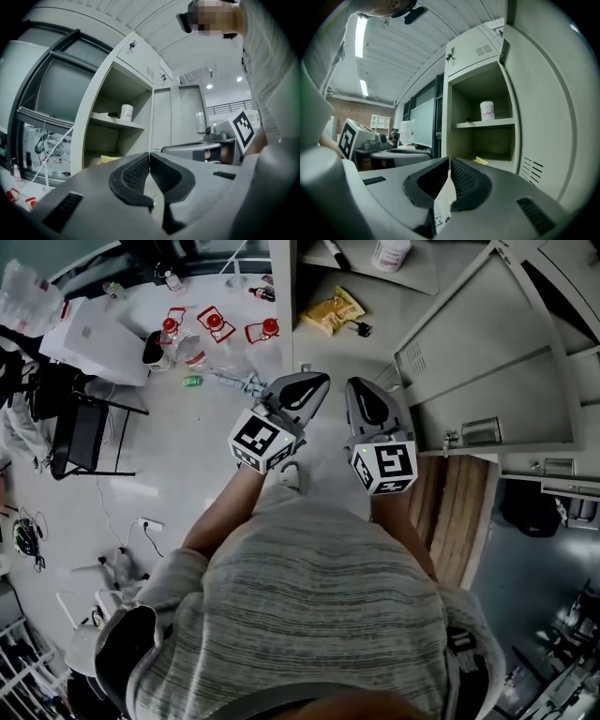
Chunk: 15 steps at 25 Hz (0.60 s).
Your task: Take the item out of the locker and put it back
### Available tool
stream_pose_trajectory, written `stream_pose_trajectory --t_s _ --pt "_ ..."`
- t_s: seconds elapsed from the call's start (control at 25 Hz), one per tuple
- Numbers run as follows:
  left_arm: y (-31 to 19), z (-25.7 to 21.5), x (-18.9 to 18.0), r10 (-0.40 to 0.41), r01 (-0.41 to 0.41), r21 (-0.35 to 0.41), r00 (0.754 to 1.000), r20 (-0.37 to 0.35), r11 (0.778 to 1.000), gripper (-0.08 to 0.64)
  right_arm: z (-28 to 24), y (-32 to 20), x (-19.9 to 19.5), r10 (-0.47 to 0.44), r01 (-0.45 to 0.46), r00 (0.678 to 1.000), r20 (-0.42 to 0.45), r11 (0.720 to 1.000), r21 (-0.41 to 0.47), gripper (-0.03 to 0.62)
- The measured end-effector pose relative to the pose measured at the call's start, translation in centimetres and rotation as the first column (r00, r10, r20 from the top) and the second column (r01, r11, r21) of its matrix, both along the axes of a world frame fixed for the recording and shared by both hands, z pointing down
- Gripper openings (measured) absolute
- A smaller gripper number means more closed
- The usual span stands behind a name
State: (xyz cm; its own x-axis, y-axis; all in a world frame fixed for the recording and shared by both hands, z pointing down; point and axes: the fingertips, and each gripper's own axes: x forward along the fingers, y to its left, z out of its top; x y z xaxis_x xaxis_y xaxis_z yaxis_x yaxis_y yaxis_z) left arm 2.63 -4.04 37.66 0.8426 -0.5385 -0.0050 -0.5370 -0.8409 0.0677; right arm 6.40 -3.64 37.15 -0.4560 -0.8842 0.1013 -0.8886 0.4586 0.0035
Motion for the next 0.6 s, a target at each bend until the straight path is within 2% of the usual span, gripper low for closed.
stream_pose_trajectory --t_s 0.28,0.6 --pt "-3.5 1.4 0.0 0.043 -0.043 0.002 0.999 -0.001 0.999 0.008 1.7 -4.2 1.0 0.152 -0.152 0.988 -0.019 0.988 -0.018 0.028" --pt "-7.0 2.9 0.3 0.062 -0.062 -0.018 0.998 -0.009 0.998 0.008 3.5 -8.5 3.9 0.307 -0.307 0.952 -0.024 0.951 -0.028 0.028"
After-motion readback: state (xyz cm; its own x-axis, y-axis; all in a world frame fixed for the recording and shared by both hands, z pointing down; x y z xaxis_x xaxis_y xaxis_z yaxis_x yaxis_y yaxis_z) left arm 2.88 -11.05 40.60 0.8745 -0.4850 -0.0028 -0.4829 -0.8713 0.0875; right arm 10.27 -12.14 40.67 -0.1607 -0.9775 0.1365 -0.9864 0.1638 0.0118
